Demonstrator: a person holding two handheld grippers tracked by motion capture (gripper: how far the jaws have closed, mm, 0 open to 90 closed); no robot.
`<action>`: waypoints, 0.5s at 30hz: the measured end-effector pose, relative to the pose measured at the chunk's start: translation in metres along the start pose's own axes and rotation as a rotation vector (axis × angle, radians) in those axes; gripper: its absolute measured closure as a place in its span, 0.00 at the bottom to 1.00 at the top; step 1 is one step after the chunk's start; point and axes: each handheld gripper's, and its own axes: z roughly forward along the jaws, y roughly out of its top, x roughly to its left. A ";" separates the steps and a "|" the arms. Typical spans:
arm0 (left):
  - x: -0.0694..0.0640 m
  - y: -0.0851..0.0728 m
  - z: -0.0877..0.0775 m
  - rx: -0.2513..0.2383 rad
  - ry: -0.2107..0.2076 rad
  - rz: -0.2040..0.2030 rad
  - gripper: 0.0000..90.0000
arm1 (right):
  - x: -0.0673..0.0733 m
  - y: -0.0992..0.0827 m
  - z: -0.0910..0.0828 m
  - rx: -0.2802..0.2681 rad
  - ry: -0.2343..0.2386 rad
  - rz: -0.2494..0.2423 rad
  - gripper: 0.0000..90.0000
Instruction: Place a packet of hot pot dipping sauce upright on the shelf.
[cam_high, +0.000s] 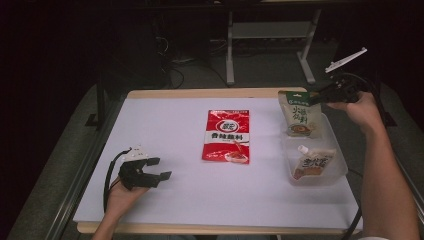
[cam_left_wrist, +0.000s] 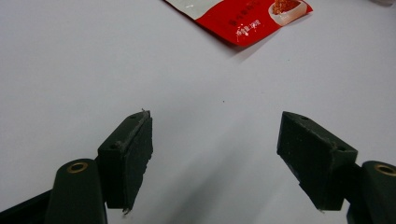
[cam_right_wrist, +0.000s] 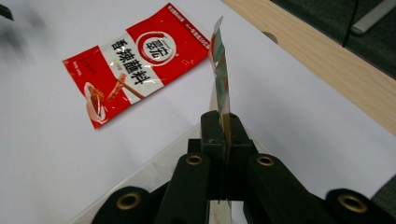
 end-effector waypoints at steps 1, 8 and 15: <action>0.000 0.000 0.000 0.001 -0.001 0.000 0.29 | -0.001 -0.001 0.000 0.001 -0.007 0.007 0.97; -0.002 0.000 0.002 0.003 -0.006 0.005 0.29 | -0.009 -0.015 -0.005 -0.002 -0.065 0.067 0.89; -0.003 0.001 0.005 0.010 -0.017 0.003 0.28 | -0.009 -0.019 -0.009 -0.015 -0.102 0.098 0.79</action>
